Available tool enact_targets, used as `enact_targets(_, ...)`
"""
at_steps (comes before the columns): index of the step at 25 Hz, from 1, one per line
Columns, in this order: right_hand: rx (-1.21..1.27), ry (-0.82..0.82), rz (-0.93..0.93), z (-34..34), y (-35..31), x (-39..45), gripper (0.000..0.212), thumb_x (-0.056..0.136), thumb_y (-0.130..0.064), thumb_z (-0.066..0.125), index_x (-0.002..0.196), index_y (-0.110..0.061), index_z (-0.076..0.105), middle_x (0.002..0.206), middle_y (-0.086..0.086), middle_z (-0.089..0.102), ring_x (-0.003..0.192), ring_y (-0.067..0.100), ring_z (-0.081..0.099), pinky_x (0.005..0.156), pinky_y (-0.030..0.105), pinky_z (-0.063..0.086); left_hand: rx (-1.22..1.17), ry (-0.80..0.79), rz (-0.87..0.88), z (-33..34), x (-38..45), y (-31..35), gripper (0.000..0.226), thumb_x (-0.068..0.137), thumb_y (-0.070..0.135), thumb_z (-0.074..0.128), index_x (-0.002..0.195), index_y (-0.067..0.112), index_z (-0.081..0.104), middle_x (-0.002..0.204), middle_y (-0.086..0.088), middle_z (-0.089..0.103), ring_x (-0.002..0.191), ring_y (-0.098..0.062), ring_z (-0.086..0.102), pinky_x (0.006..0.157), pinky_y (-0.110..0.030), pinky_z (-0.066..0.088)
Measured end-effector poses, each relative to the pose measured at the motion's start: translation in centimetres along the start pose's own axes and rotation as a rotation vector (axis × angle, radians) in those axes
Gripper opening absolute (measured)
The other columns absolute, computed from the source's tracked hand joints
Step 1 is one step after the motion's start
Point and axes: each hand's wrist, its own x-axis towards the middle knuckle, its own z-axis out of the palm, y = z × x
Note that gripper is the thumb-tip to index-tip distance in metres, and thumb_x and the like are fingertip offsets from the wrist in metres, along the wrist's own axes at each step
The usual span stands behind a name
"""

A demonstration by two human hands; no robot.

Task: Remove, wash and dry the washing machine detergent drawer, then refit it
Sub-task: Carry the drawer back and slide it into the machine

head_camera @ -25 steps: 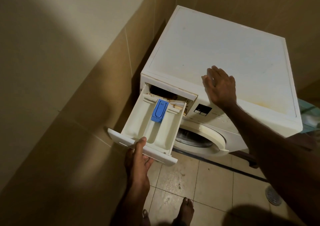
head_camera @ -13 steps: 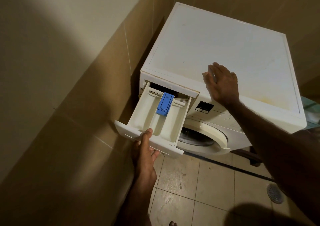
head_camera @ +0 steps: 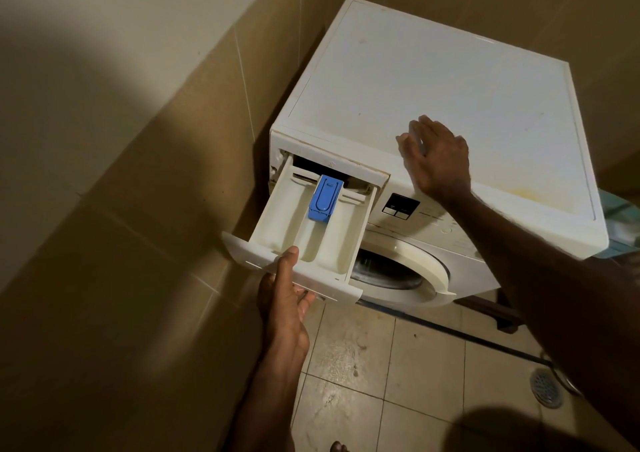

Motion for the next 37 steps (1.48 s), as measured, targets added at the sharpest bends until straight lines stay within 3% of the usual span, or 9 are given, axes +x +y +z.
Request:
enact_targets(2, -0.062, 0.010, -0.081, -0.2, -0.1, -0.3, 0.018, 0.105, -0.027, 0.039, 0.110, -0.014, 0.051, 0.103, 0.008, 0.053, 0.095, 0.031, 0.051, 0.071, 0.043, 0.047, -0.001, -0.003, 0.013, 0.1, 0.1, -0.1, 0.026, 0.085, 0.039, 0.077, 0.108, 0.034, 0.067, 0.115, -0.004, 0.073, 0.110, -0.027, 0.070, 0.087, -0.043, 0.059)
enact_targets(5, 0.041, 0.035, -0.013, -0.5, -0.3, -0.2, 0.019, 0.107, -0.029, 0.040, 0.102, -0.014, 0.051, 0.098, 0.008, 0.054, 0.092, 0.032, 0.053, 0.074, 0.047, 0.050, -0.015, 0.006, 0.026, 0.2, 0.2, 0.0, 0.039, 0.072, 0.049, 0.080, 0.106, 0.036, 0.065, 0.116, -0.006, 0.073, 0.110, -0.028, 0.071, 0.093, -0.049, 0.059)
enact_targets(11, -0.018, 0.008, -0.025, 0.7, 0.3, 0.0, 0.026, 0.109, -0.035, 0.037, 0.105, -0.016, 0.054, 0.104, 0.004, 0.056, 0.097, 0.027, 0.053, 0.075, 0.042, 0.044, -0.034, 0.017, 0.061, 0.1, 0.2, 0.2, 0.052, 0.065, 0.053, 0.080, 0.110, 0.035, 0.063, 0.119, -0.007, 0.071, 0.109, -0.027, 0.071, 0.080, -0.041, 0.063)
enact_targets(15, -0.008, 0.029, 0.019, 0.5, 0.2, 0.1, 0.030, 0.109, -0.037, 0.034, 0.103, -0.016, 0.054, 0.098, 0.001, 0.053, 0.093, 0.025, 0.050, 0.072, 0.039, 0.038, -0.018, 0.036, 0.049, 0.3, 0.0, 0.4, 0.054, 0.061, 0.056, 0.082, 0.108, 0.036, 0.063, 0.125, -0.009, 0.068, 0.114, -0.030, 0.068, 0.095, -0.052, 0.059)
enact_targets(21, 0.018, 0.049, -0.009, 0.2, -0.1, -0.1, 0.030, 0.109, -0.038, 0.036, 0.104, -0.014, 0.054, 0.099, 0.006, 0.056, 0.094, 0.031, 0.056, 0.073, 0.042, 0.044, -0.050, 0.091, 0.046, 0.7, -0.3, 0.3, 0.044, 0.080, 0.046, 0.080, 0.116, 0.029, 0.060, 0.121, -0.009, 0.069, 0.109, -0.028, 0.070, 0.093, -0.051, 0.060)
enact_targets(24, 0.098, 0.036, 0.000, -0.2, -0.2, -0.2, 0.026, 0.109, -0.036, 0.039, 0.114, -0.015, 0.052, 0.111, 0.017, 0.061, 0.105, 0.041, 0.059, 0.085, 0.054, 0.050, -0.050, 0.119, 0.047, 1.0, -0.6, 0.1, 0.049, 0.082, 0.045, 0.079, 0.122, 0.027, 0.058, 0.121, -0.009, 0.068, 0.108, -0.028, 0.069, 0.091, -0.051, 0.061)
enact_targets(26, 0.097, 0.075, -0.053, -0.2, -0.1, -0.4, 0.017, 0.108, -0.032, 0.043, 0.112, -0.016, 0.048, 0.107, 0.020, 0.061, 0.100, 0.042, 0.060, 0.083, 0.058, 0.052, -0.056, 0.118, 0.040, 0.9, -0.7, 0.2, 0.049, 0.080, 0.048, 0.080, 0.120, 0.028, 0.059, 0.122, -0.010, 0.067, 0.110, -0.029, 0.069, 0.091, -0.051, 0.061)
enact_targets(31, -0.173, 0.028, -0.133, 0.7, 0.4, -0.4, 0.034, 0.113, -0.036, 0.032, 0.124, -0.012, 0.053, 0.112, 0.015, 0.058, 0.104, 0.036, 0.057, 0.074, 0.047, 0.050, -0.062, 0.100, 0.070, 0.6, -0.7, 0.6, 0.077, 0.067, 0.052, 0.083, 0.133, 0.025, 0.056, 0.126, -0.010, 0.067, 0.112, -0.028, 0.069, 0.084, -0.047, 0.064)
enact_targets(37, -0.160, 0.023, -0.097, 0.9, 0.6, -0.2, 0.033, 0.113, -0.039, 0.030, 0.119, -0.015, 0.053, 0.107, 0.009, 0.055, 0.098, 0.031, 0.054, 0.073, 0.042, 0.044, -0.045, 0.107, 0.084, 1.4, -1.3, -0.2, 0.064, 0.075, 0.044, 0.083, 0.129, 0.023, 0.057, 0.123, -0.010, 0.068, 0.107, -0.028, 0.071, 0.074, -0.040, 0.065)
